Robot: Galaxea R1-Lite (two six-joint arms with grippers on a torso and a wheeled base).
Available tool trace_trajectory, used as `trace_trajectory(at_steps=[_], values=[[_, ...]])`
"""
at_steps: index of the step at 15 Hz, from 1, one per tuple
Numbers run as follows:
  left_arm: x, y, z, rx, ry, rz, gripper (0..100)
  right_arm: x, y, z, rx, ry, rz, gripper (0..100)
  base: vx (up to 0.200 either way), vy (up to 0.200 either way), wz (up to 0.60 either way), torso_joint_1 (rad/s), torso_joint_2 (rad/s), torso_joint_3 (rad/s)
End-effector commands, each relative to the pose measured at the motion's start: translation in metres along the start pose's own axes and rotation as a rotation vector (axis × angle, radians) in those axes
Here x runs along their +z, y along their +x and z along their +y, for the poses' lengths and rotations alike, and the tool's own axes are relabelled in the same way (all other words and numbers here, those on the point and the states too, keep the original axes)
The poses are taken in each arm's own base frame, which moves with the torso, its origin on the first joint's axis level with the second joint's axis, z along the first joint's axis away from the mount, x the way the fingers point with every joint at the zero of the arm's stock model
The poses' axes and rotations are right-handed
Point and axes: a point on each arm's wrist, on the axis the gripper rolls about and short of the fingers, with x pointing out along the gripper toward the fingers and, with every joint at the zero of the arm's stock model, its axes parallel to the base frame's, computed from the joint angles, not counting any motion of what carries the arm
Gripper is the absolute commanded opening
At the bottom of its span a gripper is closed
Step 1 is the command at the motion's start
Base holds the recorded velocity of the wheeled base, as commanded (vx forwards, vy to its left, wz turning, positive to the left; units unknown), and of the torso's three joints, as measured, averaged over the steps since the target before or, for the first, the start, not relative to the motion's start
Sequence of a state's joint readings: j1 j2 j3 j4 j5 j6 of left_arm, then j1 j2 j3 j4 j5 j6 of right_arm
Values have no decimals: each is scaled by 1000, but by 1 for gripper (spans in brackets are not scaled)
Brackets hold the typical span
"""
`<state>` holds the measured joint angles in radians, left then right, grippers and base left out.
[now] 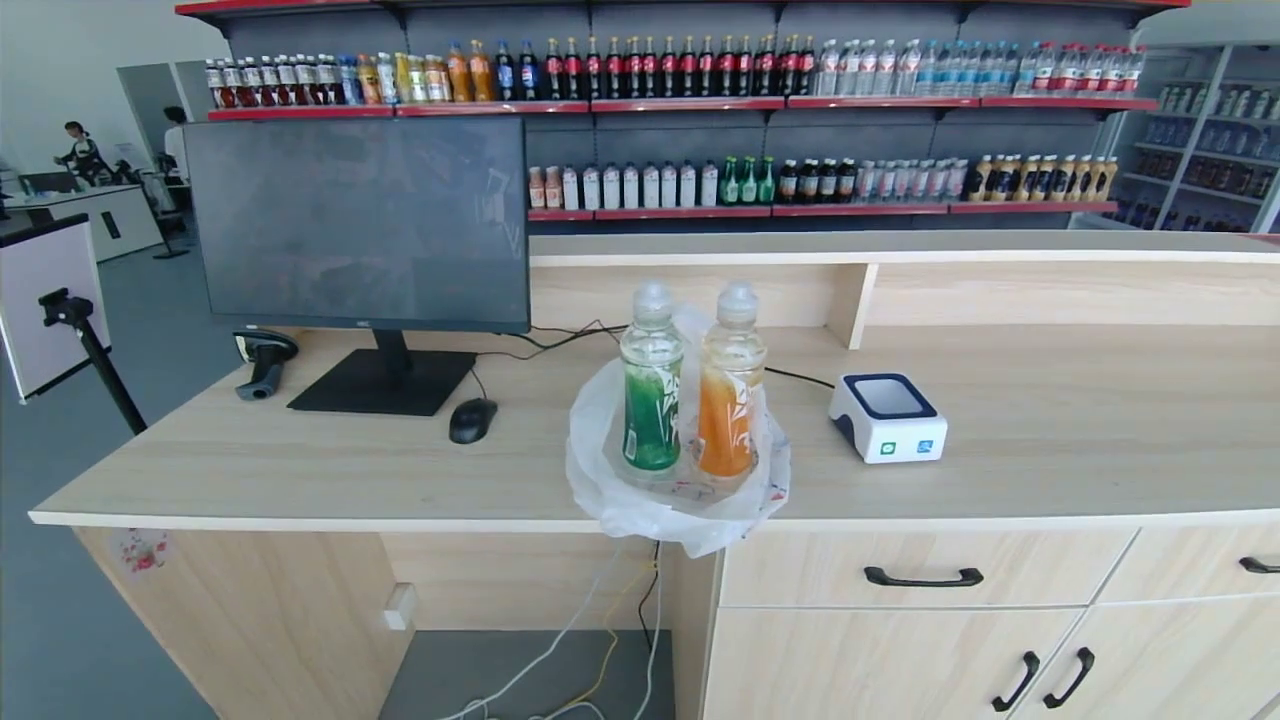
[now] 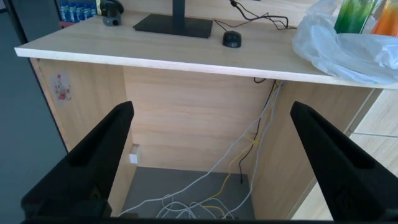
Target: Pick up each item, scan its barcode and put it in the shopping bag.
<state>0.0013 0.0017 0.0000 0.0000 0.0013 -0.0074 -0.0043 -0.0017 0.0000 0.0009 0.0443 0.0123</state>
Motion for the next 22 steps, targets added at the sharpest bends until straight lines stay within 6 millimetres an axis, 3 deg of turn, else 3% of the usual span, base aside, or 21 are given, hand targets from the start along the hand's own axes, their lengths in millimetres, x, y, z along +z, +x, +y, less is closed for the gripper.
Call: trace_trajectory(at_steps=[1, 10, 12, 16, 22], values=[[0, 0, 0, 1, 0, 0, 100, 0, 0, 0, 0, -3, 1, 100, 0, -200, 0, 2, -2, 2], [0, 0, 0, -7, 20, 0, 100, 0, 0, 0, -5, 12, 1, 100, 0, -200, 0, 4, 6, 3], [0, 0, 0, -6, 15, 0, 100, 0, 0, 0, -3, 8, 1, 100, 0, 0, -600, 5, 0, 2], [0, 0, 0, -7, 17, 0, 100, 0, 0, 0, -3, 9, 1, 100, 0, 0, 0, 0, 0, 0], [0, 0, 0, -6, 3, 0, 100, 0, 0, 0, -3, 5, -1, 100, -200, 0, 0, -3, 3, 2]])
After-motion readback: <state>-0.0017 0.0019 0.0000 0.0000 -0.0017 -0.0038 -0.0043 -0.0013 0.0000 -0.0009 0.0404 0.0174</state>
